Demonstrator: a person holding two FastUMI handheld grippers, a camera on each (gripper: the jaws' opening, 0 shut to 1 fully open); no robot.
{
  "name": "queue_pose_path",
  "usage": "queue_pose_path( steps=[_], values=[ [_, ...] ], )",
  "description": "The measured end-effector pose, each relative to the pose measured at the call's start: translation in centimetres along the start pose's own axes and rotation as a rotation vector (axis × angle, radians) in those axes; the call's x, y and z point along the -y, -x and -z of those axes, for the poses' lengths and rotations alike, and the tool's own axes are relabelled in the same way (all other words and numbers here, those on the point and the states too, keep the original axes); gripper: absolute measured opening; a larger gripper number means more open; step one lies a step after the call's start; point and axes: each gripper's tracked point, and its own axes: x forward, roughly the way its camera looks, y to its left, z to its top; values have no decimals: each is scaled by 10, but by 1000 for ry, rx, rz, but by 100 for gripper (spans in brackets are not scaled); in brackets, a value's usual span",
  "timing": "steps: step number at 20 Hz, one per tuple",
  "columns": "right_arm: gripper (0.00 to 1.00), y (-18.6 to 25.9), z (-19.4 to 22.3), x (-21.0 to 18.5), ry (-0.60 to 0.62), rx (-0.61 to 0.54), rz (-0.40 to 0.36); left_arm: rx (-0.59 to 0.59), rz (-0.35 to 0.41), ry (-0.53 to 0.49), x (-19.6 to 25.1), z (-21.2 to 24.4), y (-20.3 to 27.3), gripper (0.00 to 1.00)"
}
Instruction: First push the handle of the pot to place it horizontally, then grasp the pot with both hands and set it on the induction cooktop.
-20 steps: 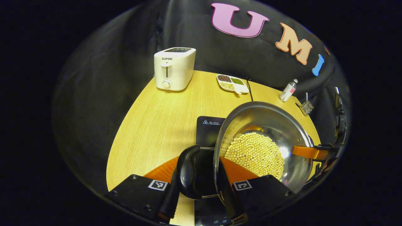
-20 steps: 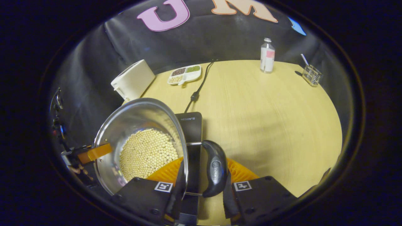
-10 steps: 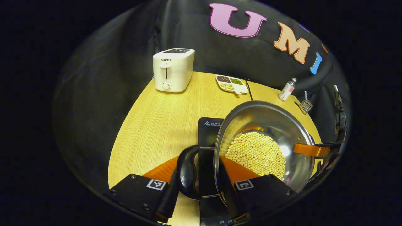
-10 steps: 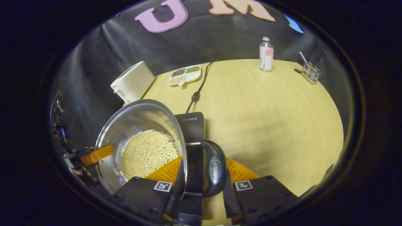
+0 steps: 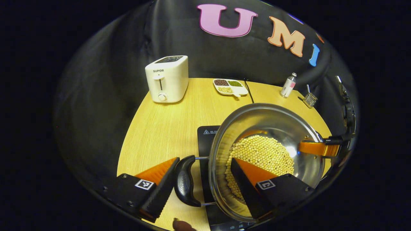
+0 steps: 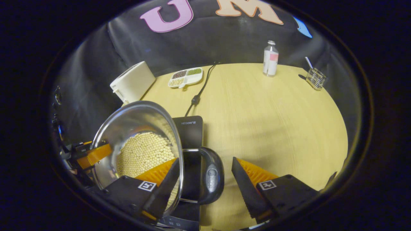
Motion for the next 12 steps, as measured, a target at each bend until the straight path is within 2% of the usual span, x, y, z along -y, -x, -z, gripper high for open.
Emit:
queue_pose_path(
  steps=[5, 6, 7, 12],
  values=[
    [99, 0, -1, -1, 11, -3, -7, -4, -10, 17, -3, 2, 0, 98],
    [95, 0, -1, -2, 11, -4, -11, -4, -4, 20, -1, 2, -1, 98],
    [99, 0, 0, -2, 11, -5, -13, -2, -5, 23, 0, 2, 1, 98],
    [99, 0, -3, -2, 32, 9, -20, 8, -10, 17, -1, 0, 1, 98]
  ],
)
